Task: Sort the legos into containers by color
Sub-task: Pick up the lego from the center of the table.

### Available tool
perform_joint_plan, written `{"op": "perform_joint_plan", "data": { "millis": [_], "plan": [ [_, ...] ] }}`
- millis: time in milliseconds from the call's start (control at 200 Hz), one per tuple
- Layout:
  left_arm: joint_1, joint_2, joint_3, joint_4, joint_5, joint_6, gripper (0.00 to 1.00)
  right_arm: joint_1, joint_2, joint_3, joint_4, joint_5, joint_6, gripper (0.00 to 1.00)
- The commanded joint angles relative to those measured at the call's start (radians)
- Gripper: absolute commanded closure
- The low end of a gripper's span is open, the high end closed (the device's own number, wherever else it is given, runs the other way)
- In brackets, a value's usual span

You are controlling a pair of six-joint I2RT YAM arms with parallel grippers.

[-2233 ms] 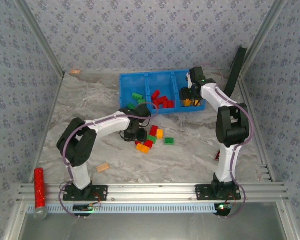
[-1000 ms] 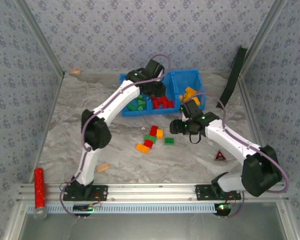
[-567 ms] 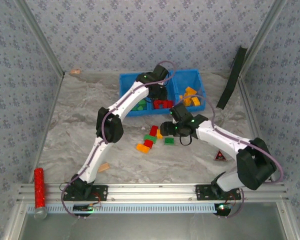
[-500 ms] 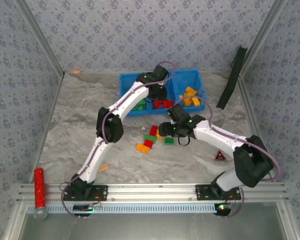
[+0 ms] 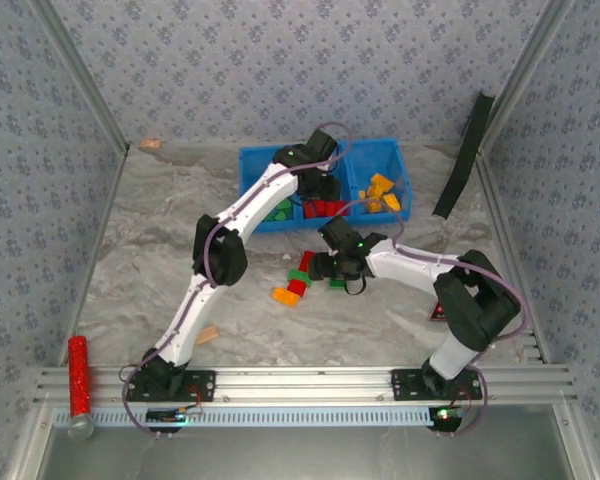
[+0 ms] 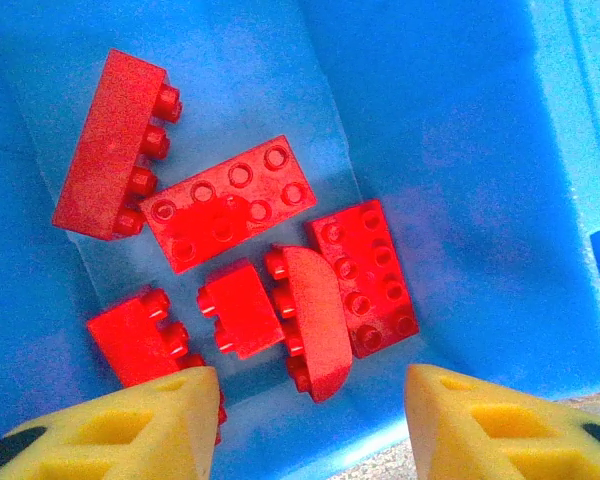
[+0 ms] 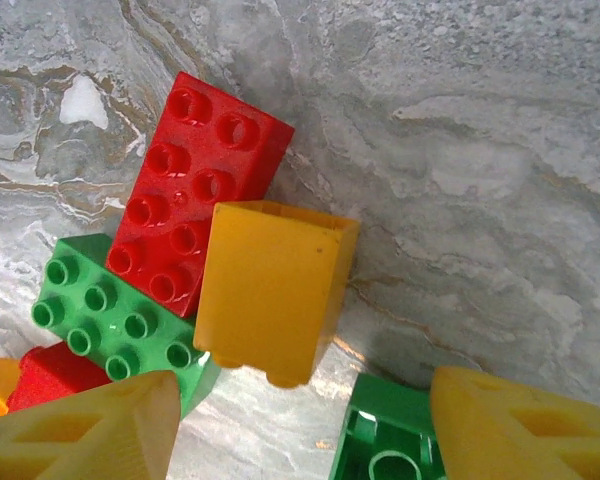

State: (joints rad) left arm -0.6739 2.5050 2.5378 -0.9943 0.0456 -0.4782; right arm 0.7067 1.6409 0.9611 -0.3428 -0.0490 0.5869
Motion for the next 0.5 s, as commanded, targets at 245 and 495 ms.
{"op": "perform_joint_plan", "data": {
  "millis": [245, 495],
  "plan": [
    [-0.009, -0.206, -0.042, -0.032, 0.035, 0.052, 0.47, 0.001, 0.095, 0.047, 0.044, -0.001, -0.038, 0.34],
    [-0.013, -0.320, -0.227, -0.008, 0.026, 0.050, 0.47, -0.013, 0.126, 0.048, 0.044, 0.009, -0.060, 0.53]
  ]
}}
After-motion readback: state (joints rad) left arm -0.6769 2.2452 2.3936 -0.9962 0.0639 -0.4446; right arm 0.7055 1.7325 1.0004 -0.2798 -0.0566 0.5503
